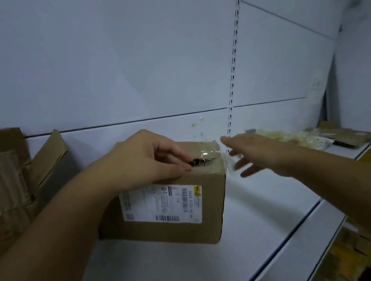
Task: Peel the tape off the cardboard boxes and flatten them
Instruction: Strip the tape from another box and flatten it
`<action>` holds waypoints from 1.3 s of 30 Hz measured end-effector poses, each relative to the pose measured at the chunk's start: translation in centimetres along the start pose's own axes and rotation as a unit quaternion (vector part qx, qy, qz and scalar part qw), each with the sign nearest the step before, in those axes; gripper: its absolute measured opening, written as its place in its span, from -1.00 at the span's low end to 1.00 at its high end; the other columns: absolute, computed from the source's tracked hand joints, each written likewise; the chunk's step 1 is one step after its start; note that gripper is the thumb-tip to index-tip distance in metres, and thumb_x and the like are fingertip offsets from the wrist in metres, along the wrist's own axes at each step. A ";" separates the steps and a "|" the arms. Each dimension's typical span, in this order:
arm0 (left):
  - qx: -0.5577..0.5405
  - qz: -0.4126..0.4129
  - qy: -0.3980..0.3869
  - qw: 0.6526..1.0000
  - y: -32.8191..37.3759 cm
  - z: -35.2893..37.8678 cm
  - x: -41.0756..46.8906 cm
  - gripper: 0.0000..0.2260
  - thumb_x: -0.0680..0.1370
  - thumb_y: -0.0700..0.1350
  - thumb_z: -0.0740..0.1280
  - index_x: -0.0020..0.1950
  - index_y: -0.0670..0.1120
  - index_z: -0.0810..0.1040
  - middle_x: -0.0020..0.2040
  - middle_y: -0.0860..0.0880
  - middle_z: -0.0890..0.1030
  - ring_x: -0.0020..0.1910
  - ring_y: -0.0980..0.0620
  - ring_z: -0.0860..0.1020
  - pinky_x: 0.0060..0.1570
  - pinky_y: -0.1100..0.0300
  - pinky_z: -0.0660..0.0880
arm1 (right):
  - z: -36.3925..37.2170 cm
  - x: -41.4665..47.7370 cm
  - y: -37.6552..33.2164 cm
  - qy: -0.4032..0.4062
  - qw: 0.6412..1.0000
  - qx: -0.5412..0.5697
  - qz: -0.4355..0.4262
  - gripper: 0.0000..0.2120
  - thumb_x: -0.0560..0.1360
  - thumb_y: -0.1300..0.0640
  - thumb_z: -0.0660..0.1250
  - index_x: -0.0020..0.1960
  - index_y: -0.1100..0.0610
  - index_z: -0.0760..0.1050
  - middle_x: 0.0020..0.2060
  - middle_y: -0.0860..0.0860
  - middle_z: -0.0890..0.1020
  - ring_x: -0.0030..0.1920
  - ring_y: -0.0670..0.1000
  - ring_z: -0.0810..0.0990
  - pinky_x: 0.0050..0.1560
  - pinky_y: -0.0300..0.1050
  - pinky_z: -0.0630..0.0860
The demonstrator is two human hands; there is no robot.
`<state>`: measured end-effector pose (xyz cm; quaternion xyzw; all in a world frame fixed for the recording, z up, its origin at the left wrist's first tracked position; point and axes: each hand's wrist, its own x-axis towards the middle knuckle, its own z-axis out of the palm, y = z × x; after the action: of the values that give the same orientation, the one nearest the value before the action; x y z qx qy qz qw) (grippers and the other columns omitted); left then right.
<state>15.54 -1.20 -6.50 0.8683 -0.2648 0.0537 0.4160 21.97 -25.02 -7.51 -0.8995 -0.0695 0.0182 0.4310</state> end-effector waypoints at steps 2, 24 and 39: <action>0.005 -0.004 -0.012 1.000 -0.1 -0.3 0.0 -0.80 0.39 -0.16 0.48 -0.09 0.13 0.67 -0.15 0.12 0.71 -0.08 0.21 0.65 0.10 0.15 0.49 | 0.6 0.4 -0.4 -0.040 0.999 0.014 0.012 -0.44 0.48 -0.32 0.13 0.26 0.08 0.39 0.11 0.02 0.52 -0.08 0.04 0.63 -0.19 -0.09 0.62; 0.308 -0.049 -0.006 0.950 -1.8 2.0 3.3 -0.66 0.60 0.12 -0.01 0.37 0.31 0.27 0.37 0.15 0.39 0.34 0.11 0.34 0.33 0.07 0.25 | 1.4 -1.1 -1.6 0.096 0.911 -0.205 -0.344 -0.79 0.56 0.04 0.21 -0.14 0.05 0.57 -0.29 -0.12 0.55 -0.26 -0.17 0.46 -0.23 -0.22 0.34; 0.324 -0.040 0.038 0.944 -1.8 2.3 3.6 -0.74 0.57 0.01 0.04 0.17 0.14 0.44 -0.25 0.15 0.44 -0.25 0.17 0.39 -0.13 0.13 0.35 | 1.9 -4.4 -6.5 0.131 0.815 -0.430 -0.365 -0.68 0.60 -0.05 0.06 -0.30 0.03 0.26 -0.47 -0.10 0.28 -0.38 0.01 0.30 -0.28 -0.12 0.19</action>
<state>19.20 -3.54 -8.09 0.9634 -0.1826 0.1528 0.1233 16.72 -20.17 -3.75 -0.8956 -0.3364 -0.2903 -0.0195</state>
